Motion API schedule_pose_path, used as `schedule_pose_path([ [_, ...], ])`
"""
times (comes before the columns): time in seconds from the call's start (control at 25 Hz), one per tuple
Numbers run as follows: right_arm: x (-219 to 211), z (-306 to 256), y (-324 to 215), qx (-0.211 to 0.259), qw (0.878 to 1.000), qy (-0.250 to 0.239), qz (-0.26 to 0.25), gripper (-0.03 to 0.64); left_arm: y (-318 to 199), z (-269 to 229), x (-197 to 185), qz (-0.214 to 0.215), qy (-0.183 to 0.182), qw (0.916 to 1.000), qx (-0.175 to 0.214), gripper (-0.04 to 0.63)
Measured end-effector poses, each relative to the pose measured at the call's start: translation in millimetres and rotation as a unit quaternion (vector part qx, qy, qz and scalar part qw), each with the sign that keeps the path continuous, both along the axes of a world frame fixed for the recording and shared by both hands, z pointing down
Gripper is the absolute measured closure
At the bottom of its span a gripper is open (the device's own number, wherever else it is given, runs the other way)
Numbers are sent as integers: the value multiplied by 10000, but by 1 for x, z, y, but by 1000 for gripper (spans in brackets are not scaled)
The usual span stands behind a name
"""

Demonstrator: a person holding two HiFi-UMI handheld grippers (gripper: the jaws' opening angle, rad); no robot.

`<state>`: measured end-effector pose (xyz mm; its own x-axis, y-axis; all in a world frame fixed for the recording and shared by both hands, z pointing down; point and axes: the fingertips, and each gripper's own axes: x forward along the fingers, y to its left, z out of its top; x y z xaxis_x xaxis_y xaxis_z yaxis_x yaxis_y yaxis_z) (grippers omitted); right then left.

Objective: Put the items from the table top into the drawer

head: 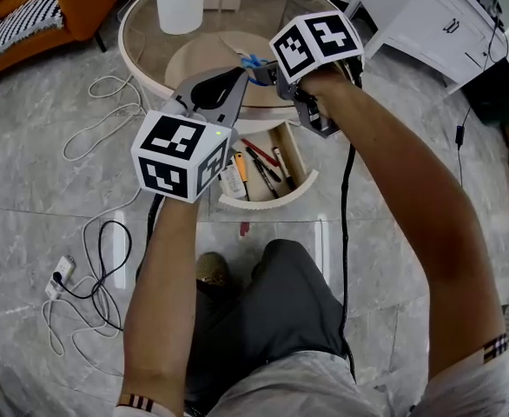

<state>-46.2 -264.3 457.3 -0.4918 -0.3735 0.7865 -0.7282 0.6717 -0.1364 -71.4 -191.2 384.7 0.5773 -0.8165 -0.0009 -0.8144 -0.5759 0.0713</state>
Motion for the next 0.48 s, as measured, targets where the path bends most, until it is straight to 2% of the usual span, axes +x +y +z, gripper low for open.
schedule_pose_path([
  [0.24,1,1,-1,75,9999,-37,-88,538,1,2,6,76,-71,9999,-11,597],
  [0.48,4,-2,1,500,9986,-4,-148,541,4,2,10,108,-30,9999,-58,597],
])
